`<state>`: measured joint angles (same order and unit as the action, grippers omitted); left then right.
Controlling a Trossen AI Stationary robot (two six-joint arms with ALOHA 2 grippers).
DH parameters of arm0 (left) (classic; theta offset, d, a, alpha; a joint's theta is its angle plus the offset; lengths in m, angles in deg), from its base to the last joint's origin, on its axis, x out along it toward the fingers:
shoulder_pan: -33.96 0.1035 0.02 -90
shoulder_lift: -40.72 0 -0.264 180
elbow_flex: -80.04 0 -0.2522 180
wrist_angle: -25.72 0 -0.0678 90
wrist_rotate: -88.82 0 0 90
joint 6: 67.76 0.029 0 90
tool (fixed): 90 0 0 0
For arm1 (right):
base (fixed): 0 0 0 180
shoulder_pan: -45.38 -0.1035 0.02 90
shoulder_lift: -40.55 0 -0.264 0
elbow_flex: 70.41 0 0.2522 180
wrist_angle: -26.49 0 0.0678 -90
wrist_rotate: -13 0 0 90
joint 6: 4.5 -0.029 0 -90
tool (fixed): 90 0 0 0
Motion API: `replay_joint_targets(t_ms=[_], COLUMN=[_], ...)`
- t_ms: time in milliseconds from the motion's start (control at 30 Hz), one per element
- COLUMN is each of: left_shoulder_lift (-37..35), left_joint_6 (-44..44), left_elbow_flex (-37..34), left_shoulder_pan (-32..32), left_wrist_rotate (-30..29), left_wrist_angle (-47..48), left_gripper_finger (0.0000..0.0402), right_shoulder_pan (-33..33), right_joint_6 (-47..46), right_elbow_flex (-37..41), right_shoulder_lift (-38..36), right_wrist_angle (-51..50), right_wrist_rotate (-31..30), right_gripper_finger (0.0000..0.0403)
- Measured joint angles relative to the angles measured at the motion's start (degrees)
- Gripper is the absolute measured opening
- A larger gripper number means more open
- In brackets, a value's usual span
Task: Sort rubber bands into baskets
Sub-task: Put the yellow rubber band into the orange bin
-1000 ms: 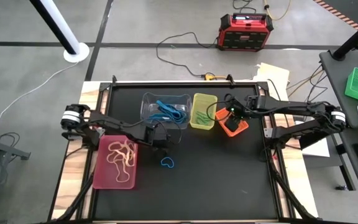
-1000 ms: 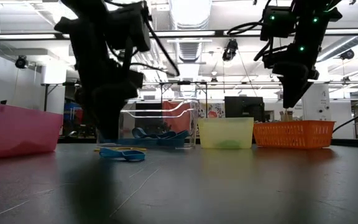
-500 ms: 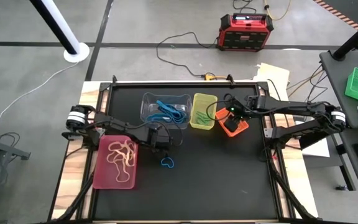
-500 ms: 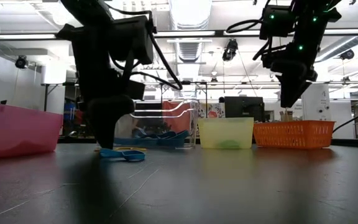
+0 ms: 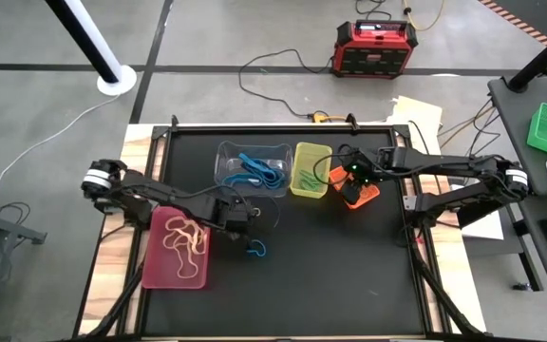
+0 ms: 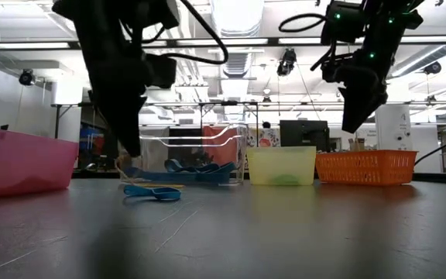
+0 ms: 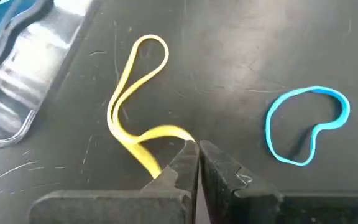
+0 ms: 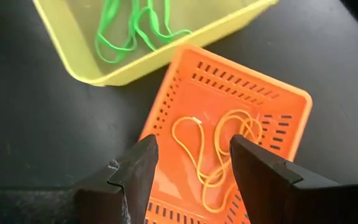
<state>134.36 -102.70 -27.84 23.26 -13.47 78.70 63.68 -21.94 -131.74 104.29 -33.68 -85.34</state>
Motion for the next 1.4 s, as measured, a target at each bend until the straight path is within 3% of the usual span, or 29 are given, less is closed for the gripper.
replay_joint_targets(t_ms=[167, 267, 433, 567, 833, 1000, 1167, 1400], left_shoulder_lift=[-3.94, -6.18, -10.76, -13.03, -12.8, -11.85, -9.45, -5.6], left_joint_6=[0.21, 2.37, 6.16, 8.86, 12.2, 12.4, 13.49, 14.39], left_elbow_flex=[-0.05, -0.06, -0.02, 0.0, 0.19, 1.71, 1.99, 1.92], left_shoulder_pan=[-1.98, -2.51, -2.49, -2.49, -2.23, -2.23, -2.74, -3.12], left_wrist_rotate=[1.1, 1.46, 1.33, 1.28, 0.09, -1.72, 2.69, -2.57], left_wrist_angle=[-1.9, -4.7, -12.24, -17.49, -24.6, -24.28, -20.81, -16.25], left_gripper_finger=[0.0, 0.0, 0.0, 0.0, 0.0, 0.0, 0.0, 0.002], right_shoulder_pan=[-1.85, -3.89, -10.27, -16.57, -23.14, -23.43, -24.05, -26.75], right_joint_6=[0.77, 4.32, 11.4, 16.31, 21.81, 20.12, 17.76, 16.77], right_elbow_flex=[0.0, 0.08, 2.5, 4.04, 3.21, 0.13, -1.51, -2.57], right_shoulder_lift=[0.0, 0.04, 0.09, 1.35, 12.13, 19.55, 24.39, 32.71], right_wrist_angle=[1.63, 5.48, 23.53, 38.2, 60.32, 60.88, 56.08, 60.0], right_wrist_rotate=[0.31, 3.48, 8.44, 8.59, 8.4, 10.13, 12.83, 12.66], right_gripper_finger=[0.0196, 0.0196, 0.0196, 0.0196, 0.0196, 0.0196, 0.0196, 0.0196])
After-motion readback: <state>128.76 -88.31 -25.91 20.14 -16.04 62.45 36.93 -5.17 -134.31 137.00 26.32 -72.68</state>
